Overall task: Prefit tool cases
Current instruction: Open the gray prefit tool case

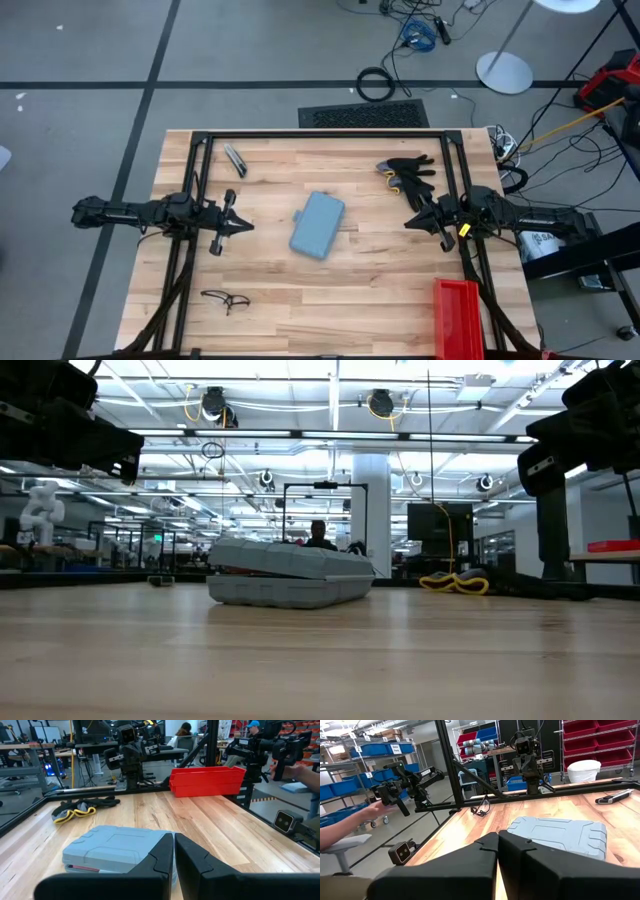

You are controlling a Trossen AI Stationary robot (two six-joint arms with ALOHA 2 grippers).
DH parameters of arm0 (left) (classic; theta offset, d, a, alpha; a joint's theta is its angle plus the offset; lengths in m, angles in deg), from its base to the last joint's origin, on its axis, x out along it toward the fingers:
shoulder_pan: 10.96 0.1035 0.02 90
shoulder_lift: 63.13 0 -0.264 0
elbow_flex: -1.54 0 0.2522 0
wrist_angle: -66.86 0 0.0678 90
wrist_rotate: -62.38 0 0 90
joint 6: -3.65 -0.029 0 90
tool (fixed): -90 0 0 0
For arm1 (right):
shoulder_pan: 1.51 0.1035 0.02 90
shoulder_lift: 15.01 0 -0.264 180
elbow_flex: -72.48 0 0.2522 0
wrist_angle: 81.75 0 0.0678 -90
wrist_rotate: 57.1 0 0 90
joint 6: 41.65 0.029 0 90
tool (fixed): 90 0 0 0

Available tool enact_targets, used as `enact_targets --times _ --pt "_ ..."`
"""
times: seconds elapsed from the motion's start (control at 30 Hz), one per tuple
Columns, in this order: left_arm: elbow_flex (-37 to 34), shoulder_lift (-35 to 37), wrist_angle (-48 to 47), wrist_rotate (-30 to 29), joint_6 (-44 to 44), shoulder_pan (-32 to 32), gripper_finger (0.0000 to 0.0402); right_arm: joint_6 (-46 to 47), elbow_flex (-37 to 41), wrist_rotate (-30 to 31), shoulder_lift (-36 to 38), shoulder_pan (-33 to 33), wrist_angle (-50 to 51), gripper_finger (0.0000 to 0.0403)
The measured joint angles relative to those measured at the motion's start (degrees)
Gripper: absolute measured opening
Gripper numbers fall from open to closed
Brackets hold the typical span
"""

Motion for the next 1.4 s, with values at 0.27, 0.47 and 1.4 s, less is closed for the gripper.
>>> enact_targets --times 0.27,0.47,1.4 --pt "0.0 0.0 0.1 -0.3 -4.4 0.0 0.0024 0.0 0.0 0.2 0.0 0.0 -7.6 0.0000" --pt "0.0 -0.1 6.6 1.0 1.7 0.0 0.0024 4.7 0.0 0.1 0.0 0.0 -14.2 0.0000" --pt "0.0 -0.6 29.7 -19.1 4.6 0.0 0.0033 1.6 0.0 21.7 -2.1 0.0 -23.3 0.0034"
